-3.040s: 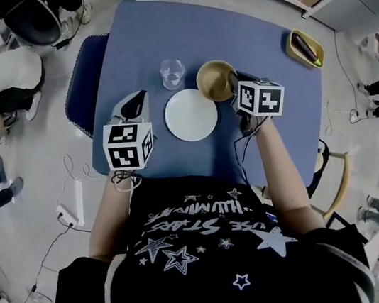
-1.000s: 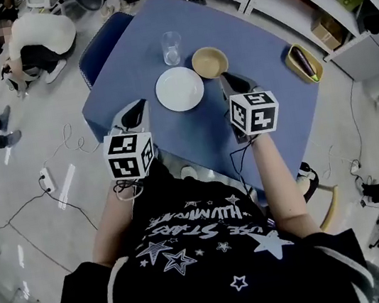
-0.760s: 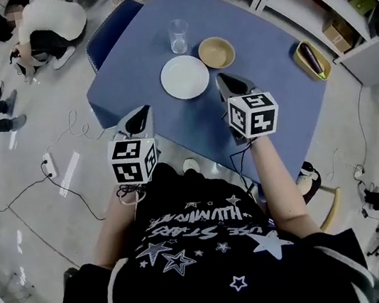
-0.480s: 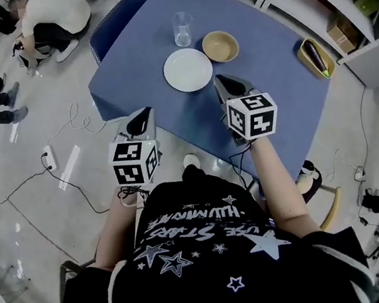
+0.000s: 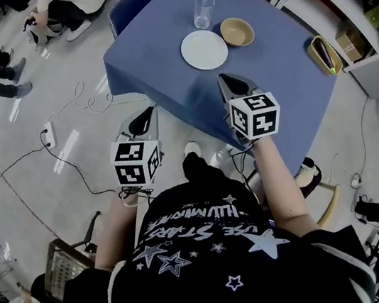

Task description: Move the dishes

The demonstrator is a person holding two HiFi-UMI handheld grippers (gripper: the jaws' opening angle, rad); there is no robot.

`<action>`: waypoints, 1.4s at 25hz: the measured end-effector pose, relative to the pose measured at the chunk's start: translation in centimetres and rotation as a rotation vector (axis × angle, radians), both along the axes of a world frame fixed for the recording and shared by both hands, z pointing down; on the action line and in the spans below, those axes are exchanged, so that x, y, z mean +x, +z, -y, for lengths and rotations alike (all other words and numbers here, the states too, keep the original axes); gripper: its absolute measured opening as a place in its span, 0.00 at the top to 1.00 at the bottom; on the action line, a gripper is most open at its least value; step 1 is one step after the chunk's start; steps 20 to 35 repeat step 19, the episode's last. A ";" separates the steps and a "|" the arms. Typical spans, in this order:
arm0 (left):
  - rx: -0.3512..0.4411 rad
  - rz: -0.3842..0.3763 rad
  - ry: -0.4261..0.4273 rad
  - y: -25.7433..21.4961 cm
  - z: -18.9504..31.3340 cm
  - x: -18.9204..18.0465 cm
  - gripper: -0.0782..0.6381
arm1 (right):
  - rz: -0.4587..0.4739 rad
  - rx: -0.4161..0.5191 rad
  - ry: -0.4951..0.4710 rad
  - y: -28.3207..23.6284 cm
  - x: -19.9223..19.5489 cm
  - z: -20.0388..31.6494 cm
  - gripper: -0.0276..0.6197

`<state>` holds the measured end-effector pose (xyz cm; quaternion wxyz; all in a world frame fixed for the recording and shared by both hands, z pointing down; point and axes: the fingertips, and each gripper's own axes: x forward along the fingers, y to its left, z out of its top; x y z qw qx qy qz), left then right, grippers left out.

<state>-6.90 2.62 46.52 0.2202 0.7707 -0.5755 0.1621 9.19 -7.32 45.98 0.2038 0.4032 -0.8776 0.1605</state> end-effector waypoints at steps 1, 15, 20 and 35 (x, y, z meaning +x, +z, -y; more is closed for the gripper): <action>0.001 -0.002 -0.008 -0.1 -0.8 -0.3 0.86 | -0.002 -0.001 -0.008 -0.1 -0.3 -0.7 0.95; 0.031 -0.023 -0.072 -0.5 -11.2 -1.1 0.86 | -0.019 0.017 -0.076 -0.8 -1.6 -11.2 0.95; 0.035 -0.026 -0.086 -0.8 -14.4 -0.8 0.86 | -0.019 0.014 -0.079 -0.9 -1.0 -14.4 0.95; 0.035 -0.026 -0.086 -0.8 -14.4 -0.8 0.86 | -0.019 0.014 -0.079 -0.9 -1.0 -14.4 0.95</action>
